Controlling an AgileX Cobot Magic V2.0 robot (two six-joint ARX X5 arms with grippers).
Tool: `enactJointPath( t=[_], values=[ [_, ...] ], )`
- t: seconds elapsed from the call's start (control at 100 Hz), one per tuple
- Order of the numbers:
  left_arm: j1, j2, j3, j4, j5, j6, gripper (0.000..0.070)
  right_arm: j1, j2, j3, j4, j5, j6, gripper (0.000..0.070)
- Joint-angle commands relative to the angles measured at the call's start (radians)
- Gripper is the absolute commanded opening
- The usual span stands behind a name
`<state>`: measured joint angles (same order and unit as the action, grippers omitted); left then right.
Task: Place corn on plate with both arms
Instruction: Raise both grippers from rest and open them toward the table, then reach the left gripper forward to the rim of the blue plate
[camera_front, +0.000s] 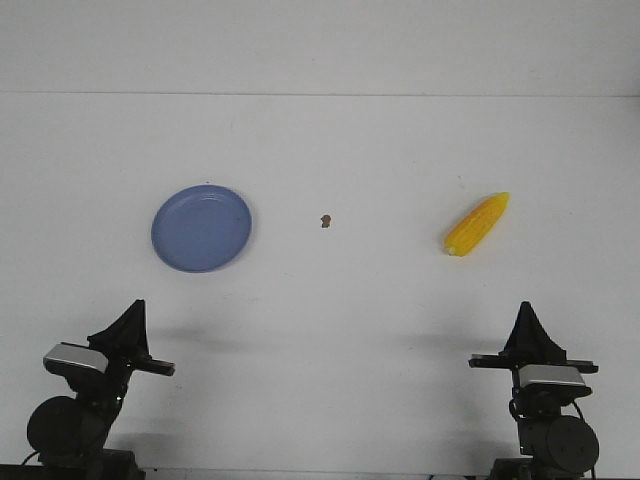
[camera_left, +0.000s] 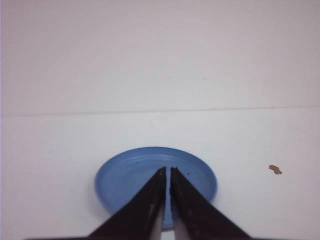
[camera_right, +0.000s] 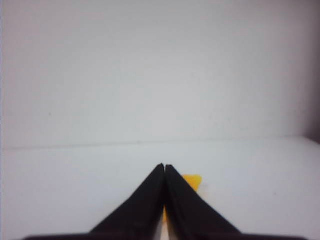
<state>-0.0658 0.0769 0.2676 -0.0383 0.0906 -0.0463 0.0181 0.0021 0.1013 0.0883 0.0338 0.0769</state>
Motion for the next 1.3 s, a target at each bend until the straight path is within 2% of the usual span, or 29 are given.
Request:
enactJointPath(
  t=[0.0,0.13,0.3,0.48,0.62,0.94,0.98,1.03,1.07,1.13,1.16,1.2,1.29],
  values=[
    [0.0,0.052,0.078,-0.047,-0.016,-0.064,0.0013,0.0,0.008,0.071,-0.053,0.005,0.016,0.0],
    [0.0,0.192,0.237,-0.159,-0.016,-0.083,0.0013,0.0,0.079,0.223,-0.229,0.027,0.027,0.0],
    [0.0,0.426,0.493,-0.386,-0.016,-0.132,0.0013,0.0,0.269,0.454,-0.469,0.026,0.027,0.0],
    [0.0,0.649,0.708,-0.566,-0.015,-0.12,0.0013,0.0,0.496,0.65,-0.65,0.018,0.027,0.0],
    [0.0,0.778,0.8,-0.634,-0.012,-0.09,0.0013,0.0,0.643,0.728,-0.718,0.017,0.027,0.0],
    [0.0,0.859,0.82,-0.643,-0.012,-0.071,0.0015,0.0,0.771,0.735,-0.72,0.015,0.027,0.0004],
    [0.0,0.859,0.82,-0.643,-0.012,-0.071,0.0019,0.0,0.771,0.735,-0.72,0.015,0.027,0.0046],
    [0.0,0.858,0.82,-0.645,-0.012,-0.071,0.004,0.0,0.77,0.735,-0.72,0.014,0.027,0.0166],
    [0.0,0.858,0.82,-0.649,-0.012,-0.071,0.0113,0.0,0.769,0.735,-0.721,0.014,0.027,0.0306],
    [0.0,0.858,0.82,-0.651,-0.013,-0.074,0.0271,0.0,0.769,0.735,-0.721,0.011,0.027,0.0542],
    [0.0,0.858,0.82,-0.653,-0.013,-0.077,0.0343,0.0,0.769,0.735,-0.721,0.01,0.028,0.0627],
    [0.0,0.858,0.82,-0.656,-0.013,-0.078,0.0398,0.0,0.769,0.735,-0.721,0.011,0.028,0.0673],
    [0.0,0.858,0.82,-0.666,-0.013,-0.078,0.0413,0.0,0.769,0.735,-0.719,0.011,0.028,0.0673]
  ],
)
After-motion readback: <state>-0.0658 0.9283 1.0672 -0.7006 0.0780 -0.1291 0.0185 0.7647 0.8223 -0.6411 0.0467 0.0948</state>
